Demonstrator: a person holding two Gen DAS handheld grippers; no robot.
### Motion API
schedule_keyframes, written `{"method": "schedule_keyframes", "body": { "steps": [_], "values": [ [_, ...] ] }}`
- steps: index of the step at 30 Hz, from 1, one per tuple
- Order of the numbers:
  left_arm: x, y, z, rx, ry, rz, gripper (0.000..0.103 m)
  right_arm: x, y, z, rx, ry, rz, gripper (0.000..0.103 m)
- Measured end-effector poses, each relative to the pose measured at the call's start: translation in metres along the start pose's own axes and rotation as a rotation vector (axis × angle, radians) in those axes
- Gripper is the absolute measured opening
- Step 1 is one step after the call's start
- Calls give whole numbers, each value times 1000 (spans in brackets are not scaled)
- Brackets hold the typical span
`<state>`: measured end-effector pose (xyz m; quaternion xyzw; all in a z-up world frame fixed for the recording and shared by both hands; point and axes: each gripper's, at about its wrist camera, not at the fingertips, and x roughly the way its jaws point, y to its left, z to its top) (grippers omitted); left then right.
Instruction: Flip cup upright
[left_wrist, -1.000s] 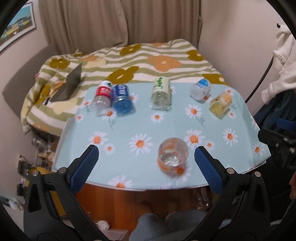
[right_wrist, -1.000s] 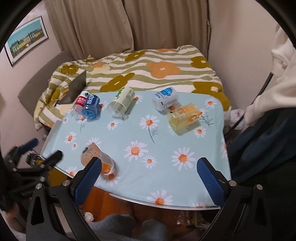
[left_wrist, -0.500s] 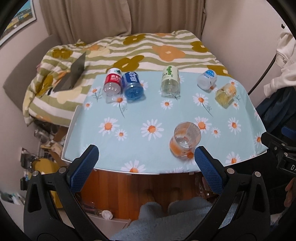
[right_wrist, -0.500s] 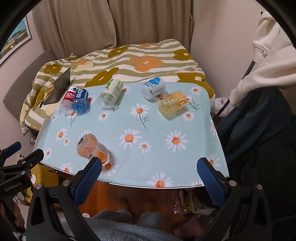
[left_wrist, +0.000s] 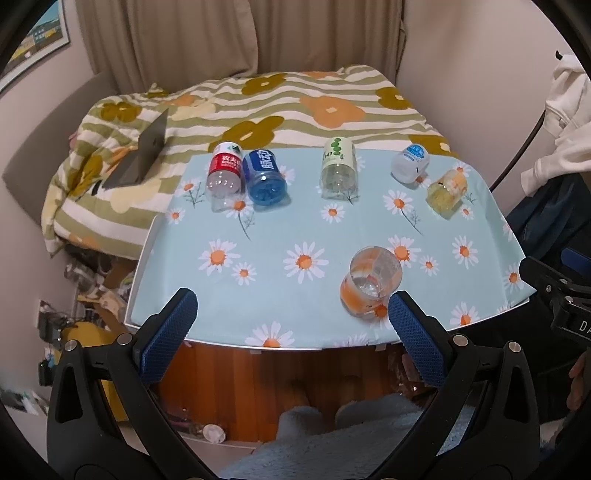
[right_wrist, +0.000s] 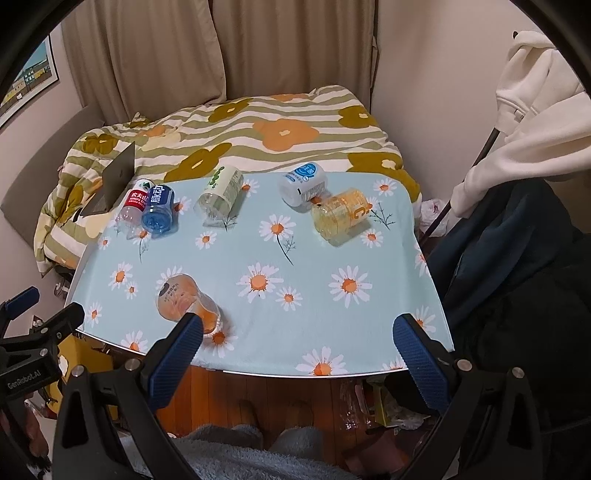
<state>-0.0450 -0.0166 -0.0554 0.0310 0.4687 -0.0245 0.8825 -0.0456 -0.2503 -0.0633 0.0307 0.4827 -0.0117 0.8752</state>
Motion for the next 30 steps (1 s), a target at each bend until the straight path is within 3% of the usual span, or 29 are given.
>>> {"method": "schedule_keyframes", "body": {
  "steps": [30],
  "values": [
    [-3, 0, 7, 6, -13, -2, 103, -3, 0, 2, 8, -10, -12, 102]
  ]
}}
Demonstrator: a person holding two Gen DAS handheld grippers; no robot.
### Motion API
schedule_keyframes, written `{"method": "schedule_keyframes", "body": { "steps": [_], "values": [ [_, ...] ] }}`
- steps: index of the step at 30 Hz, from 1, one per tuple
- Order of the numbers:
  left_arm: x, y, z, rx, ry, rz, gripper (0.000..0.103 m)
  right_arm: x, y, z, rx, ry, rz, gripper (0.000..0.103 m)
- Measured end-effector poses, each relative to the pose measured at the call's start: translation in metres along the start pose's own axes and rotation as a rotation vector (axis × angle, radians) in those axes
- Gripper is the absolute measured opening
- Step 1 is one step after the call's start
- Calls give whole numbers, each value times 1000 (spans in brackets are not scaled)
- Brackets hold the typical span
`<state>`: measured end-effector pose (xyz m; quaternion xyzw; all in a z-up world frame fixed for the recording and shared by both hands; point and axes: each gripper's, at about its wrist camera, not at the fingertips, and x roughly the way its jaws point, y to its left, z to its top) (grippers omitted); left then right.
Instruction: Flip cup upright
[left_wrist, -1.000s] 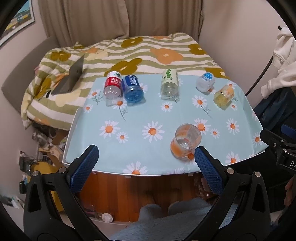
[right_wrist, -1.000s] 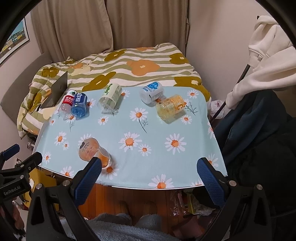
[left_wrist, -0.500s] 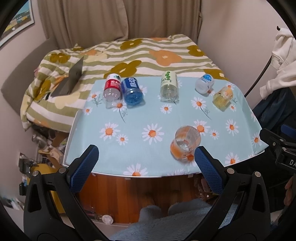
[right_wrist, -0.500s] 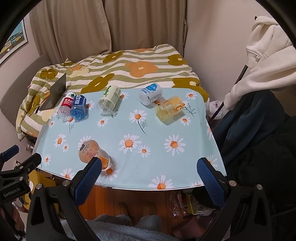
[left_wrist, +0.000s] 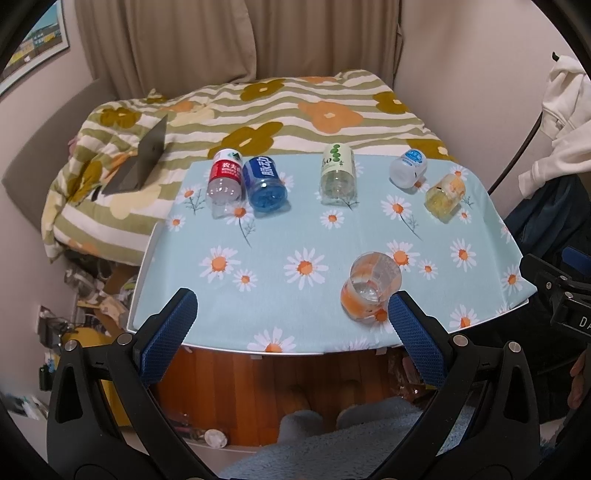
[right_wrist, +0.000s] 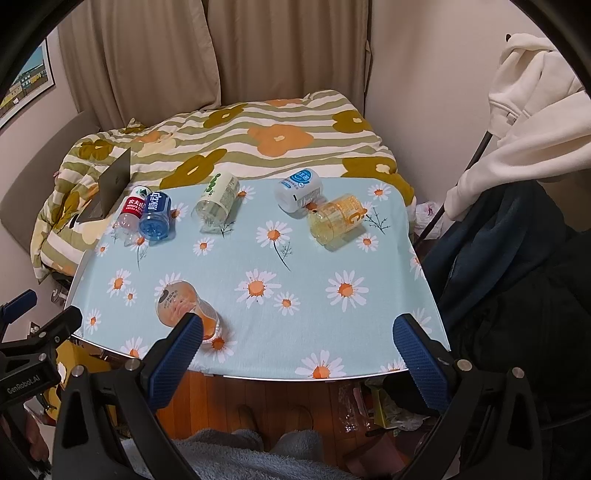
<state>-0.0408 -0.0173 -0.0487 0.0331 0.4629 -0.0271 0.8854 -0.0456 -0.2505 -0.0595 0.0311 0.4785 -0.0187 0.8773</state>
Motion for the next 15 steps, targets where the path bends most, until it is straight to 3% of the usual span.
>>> {"method": "schedule_keyframes", "body": {
  "steps": [15],
  "values": [
    [1, 0, 4, 4, -15, 17, 103, -1, -1, 4, 4, -2, -1, 103]
  ]
}}
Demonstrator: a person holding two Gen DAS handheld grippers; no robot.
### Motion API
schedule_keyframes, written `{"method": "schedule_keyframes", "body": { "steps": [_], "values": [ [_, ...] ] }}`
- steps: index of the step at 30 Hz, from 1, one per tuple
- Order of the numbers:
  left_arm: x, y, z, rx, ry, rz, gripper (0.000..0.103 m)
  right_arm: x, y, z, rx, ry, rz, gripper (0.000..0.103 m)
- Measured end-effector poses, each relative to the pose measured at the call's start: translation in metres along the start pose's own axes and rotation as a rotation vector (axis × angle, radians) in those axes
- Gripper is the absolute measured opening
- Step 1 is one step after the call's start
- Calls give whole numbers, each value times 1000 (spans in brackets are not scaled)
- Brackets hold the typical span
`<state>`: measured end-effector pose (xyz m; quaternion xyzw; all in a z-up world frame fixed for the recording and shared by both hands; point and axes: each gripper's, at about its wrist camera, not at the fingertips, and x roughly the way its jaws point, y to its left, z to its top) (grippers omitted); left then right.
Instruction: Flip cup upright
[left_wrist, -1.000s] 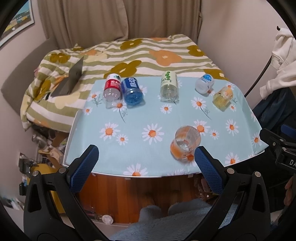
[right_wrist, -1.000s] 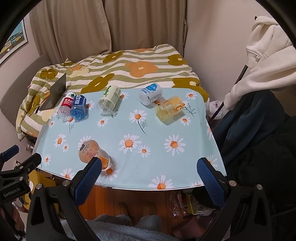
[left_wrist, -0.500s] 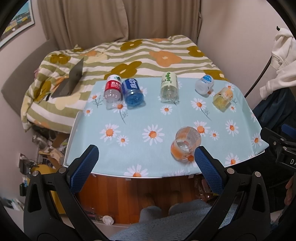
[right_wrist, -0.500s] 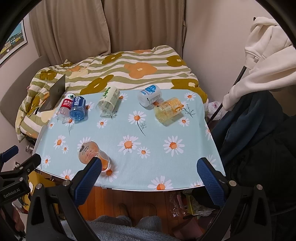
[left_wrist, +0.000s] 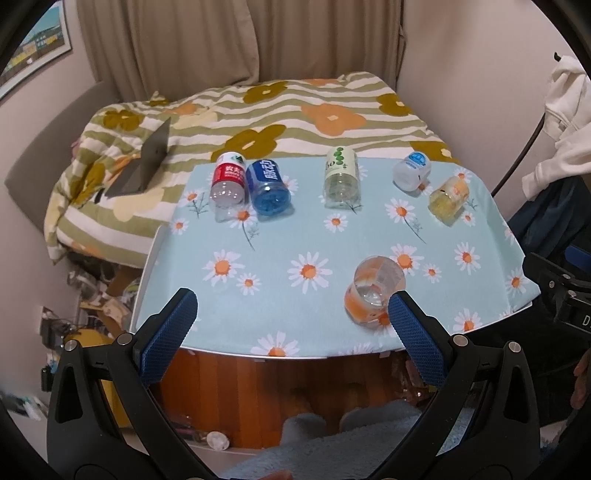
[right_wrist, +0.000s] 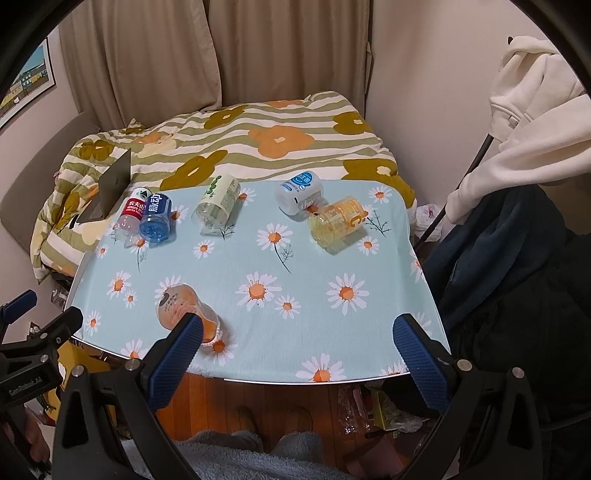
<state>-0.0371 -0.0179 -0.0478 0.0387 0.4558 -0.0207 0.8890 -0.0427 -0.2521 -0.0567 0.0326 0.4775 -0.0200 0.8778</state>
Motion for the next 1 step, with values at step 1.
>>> {"method": "schedule_keyframes", "body": {
  "steps": [1],
  "values": [
    [0, 1, 0, -3, -2, -1, 103, 0, 0, 2, 1, 0, 0, 102]
  ]
}}
